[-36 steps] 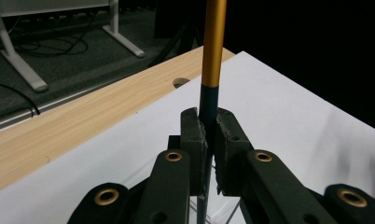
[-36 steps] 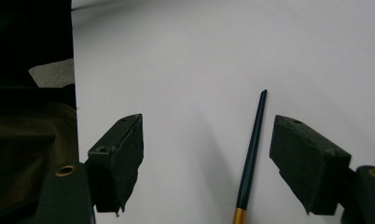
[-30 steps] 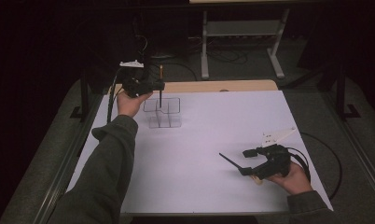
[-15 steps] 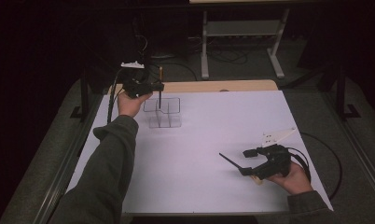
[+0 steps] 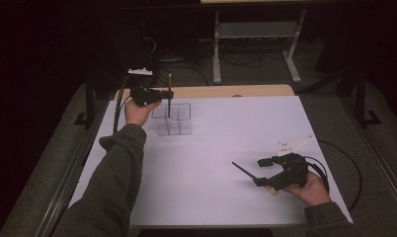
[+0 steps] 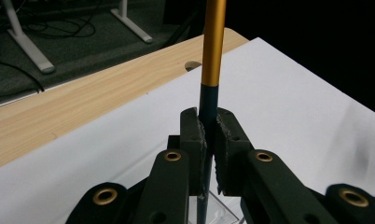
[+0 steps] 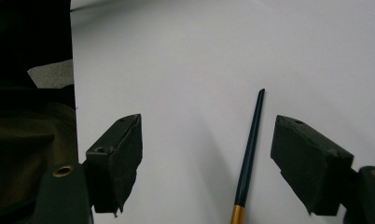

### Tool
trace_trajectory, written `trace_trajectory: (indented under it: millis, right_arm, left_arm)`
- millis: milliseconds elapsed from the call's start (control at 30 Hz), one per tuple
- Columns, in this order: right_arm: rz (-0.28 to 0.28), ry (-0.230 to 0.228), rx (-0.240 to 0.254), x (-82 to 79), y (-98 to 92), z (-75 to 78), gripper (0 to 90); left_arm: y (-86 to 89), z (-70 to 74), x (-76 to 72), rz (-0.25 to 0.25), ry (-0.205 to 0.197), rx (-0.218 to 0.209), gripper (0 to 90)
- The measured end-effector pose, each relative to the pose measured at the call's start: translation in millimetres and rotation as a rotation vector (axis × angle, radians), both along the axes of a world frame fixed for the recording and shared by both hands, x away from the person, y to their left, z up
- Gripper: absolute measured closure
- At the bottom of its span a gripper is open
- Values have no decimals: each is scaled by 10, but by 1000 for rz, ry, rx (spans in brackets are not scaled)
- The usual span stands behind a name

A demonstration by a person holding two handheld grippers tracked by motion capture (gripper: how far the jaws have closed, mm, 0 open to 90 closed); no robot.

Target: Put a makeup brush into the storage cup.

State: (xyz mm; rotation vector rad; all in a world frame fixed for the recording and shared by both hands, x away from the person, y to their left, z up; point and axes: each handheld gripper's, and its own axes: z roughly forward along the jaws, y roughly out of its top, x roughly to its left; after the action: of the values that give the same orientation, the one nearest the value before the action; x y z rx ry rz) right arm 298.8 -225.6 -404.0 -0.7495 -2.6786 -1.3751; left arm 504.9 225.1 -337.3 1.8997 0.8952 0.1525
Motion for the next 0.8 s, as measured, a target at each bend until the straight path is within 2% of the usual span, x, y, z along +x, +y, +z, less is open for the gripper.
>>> trace_trajectory:
  millis: [800]
  right_arm:
    - [8, 6, 1, 8, 14, -7, 240]
  left_arm:
    - [-13, -161, -61, -20, 31, 49, 823]
